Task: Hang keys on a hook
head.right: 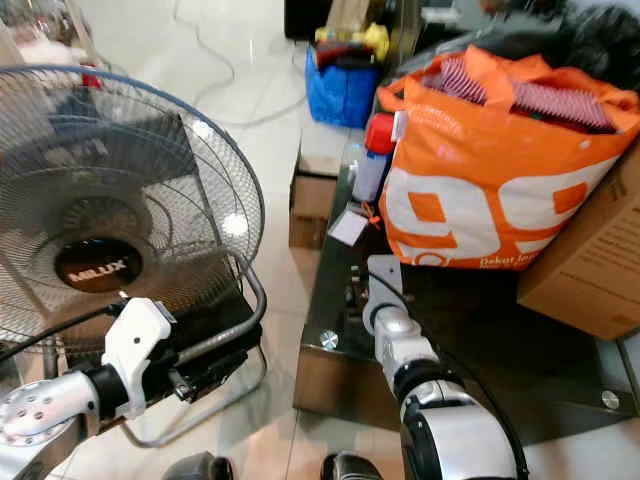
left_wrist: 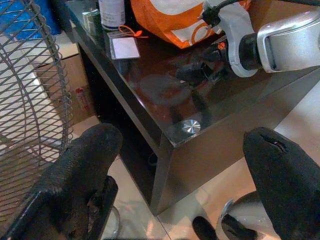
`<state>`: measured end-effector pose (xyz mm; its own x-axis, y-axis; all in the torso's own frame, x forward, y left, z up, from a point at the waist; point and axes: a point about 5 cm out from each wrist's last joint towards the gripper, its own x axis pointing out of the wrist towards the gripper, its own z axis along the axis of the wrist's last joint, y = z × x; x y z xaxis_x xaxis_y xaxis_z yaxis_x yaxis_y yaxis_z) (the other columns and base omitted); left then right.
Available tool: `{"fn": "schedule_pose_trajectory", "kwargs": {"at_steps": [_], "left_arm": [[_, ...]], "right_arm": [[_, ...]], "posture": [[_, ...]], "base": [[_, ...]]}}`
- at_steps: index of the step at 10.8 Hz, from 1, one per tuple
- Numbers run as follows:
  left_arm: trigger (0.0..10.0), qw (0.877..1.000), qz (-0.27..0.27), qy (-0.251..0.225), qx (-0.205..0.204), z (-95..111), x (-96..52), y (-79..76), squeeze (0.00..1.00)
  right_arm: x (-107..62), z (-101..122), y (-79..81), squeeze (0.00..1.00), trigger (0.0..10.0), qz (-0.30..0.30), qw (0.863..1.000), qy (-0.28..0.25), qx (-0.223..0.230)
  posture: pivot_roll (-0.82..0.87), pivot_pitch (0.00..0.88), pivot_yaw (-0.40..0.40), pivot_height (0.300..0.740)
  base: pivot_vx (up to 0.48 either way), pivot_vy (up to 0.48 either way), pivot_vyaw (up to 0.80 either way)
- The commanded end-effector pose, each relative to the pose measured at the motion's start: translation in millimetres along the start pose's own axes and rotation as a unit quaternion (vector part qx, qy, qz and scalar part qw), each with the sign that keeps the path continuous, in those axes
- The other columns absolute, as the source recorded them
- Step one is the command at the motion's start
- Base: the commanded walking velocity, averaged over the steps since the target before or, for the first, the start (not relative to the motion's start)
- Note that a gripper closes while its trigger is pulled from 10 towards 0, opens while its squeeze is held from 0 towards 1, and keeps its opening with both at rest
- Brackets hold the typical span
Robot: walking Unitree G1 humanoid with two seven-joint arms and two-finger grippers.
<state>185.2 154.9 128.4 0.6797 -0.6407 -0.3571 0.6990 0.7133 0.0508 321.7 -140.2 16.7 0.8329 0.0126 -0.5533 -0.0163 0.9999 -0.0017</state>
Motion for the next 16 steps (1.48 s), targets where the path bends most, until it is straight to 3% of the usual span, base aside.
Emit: {"fn": "schedule_pose_trajectory", "kwargs": {"at_steps": [1,2,3,5,16], "left_arm": [[10.0,1.000,0.004,-0.001,0.001,3.2,-4.7,-1.0,0.00],[10.0,1.000,0.005,0.001,-0.001,5.3,-9.4,-2.4,0.00],[10.0,1.000,0.007,0.006,-0.004,6.1,-14.9,-4.6,0.00],[10.0,1.000,0.001,0.010,-0.010,8.9,-19.9,-9.3,0.00],[10.0,1.000,-0.004,0.017,-0.024,14.7,-25.5,-17.2,0.00]], "right_arm": [[0.4,1.5,-2.6,0.00,6.9,-0.007,1.000,-0.003,0.017],[0.7,2.6,-2.7,0.00,4.0,-0.009,1.000,-0.004,0.015],[0.8,3.0,-3.9,0.00,2.3,-0.017,1.000,-0.004,0.016],[0.4,-1.1,-6.9,0.00,0.2,-0.030,0.999,0.005,0.012],[-0.4,-7.7,-4.1,0.00,0.0,-0.038,0.998,0.014,0.042]], "posture": [[0.07,0.171,-0.080,0.740],[0.08,0.190,-0.084,0.740],[0.08,0.198,-0.084,0.740],[0.08,0.207,-0.088,0.740],[0.10,0.214,-0.088,0.740]], "base": [[0.000,0.000,0.00],[0.000,0.000,0.00],[0.000,0.000,0.00],[0.000,0.000,0.00],[0.000,0.000,0.00]]}}
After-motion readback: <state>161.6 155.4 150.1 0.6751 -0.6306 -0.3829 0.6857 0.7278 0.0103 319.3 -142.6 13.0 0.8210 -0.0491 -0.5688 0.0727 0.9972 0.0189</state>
